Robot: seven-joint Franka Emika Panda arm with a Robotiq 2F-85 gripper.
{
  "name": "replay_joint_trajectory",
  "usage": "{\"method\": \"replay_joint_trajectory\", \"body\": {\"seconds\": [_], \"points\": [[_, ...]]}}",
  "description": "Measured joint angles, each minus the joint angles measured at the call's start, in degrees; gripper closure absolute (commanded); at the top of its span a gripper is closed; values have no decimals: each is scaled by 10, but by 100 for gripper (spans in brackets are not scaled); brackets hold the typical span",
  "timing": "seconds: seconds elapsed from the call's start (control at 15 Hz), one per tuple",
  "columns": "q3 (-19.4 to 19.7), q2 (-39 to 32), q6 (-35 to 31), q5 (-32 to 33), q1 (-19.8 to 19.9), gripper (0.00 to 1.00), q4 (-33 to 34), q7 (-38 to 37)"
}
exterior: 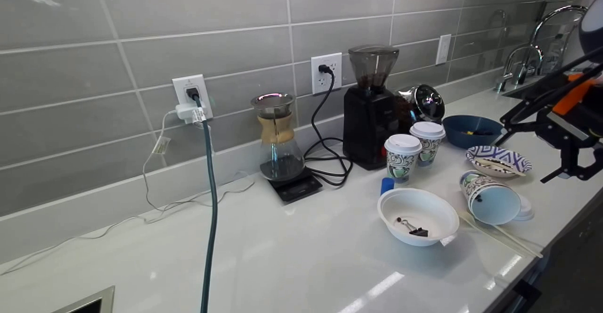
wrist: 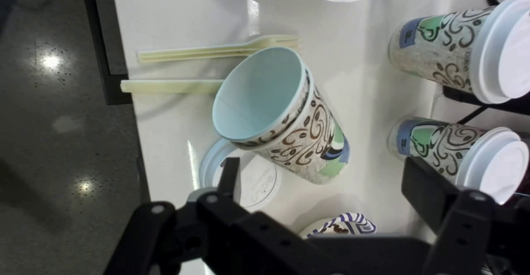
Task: Pick up the white bowl and move it to the right side of the kitchen counter
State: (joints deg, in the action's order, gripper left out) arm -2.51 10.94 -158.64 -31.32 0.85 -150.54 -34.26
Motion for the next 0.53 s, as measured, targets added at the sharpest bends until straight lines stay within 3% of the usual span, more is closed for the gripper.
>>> {"method": "replay_joint_trajectory", "body": {"seconds": [0.53], "points": [[-1, -6, 1, -6, -5, 0, 0, -16]]}}
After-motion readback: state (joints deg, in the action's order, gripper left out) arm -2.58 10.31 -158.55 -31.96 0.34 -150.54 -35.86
